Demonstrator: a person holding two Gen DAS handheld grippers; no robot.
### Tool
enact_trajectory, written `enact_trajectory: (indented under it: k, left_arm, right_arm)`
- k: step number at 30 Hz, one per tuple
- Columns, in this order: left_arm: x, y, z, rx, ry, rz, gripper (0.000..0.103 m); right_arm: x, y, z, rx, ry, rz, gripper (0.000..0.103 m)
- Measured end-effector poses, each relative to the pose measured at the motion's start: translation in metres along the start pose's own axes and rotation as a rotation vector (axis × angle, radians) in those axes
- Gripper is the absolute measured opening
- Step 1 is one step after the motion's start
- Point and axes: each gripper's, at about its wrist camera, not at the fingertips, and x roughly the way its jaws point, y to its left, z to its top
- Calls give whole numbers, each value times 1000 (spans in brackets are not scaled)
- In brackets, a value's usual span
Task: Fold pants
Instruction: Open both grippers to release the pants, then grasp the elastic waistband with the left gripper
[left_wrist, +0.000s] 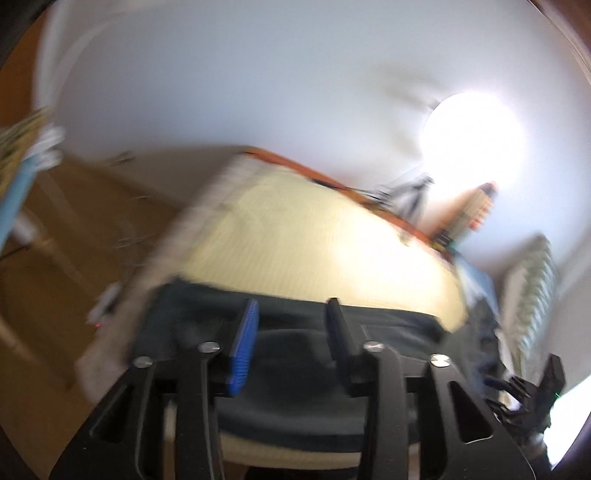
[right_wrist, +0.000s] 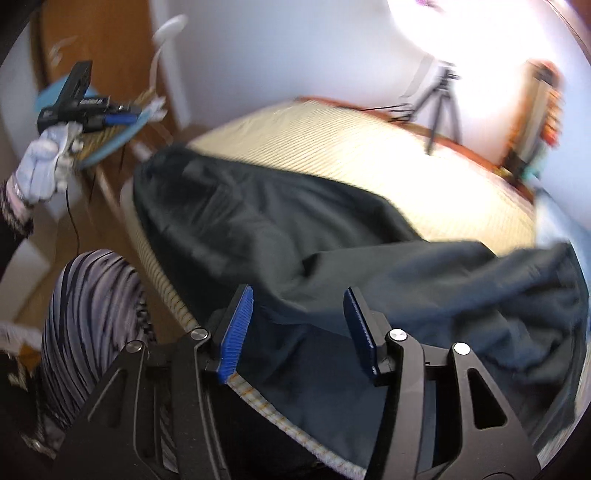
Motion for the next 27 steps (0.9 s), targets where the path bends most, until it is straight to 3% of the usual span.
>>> enact_trajectory:
  k: [1,6,11,15,22,27]
  left_arm:
    - [7,-19,4,36,17,-27,56]
    - [46,-110,15,202,114,-145,57]
    - [86,-199,19,325,207,-240,57]
    - [123,-260,12,392,290,-313,59]
    - [188,-370,-19,505,389,-379,59]
    - [244,-435,-43,526,452,-423,59]
  right_arm:
    - [-6,-7,-4,41,-14,-15,54]
    - [-31,-65,-35,306,-61,-165,68]
    - [-53,-131,-72,550,-77,-317,69]
    - [-70,-165,-95,619,-79,-448,69]
    - [-103,-239,-126,759,-95,-561,69]
    - [-114,-264,-158,891,-103,-514,69]
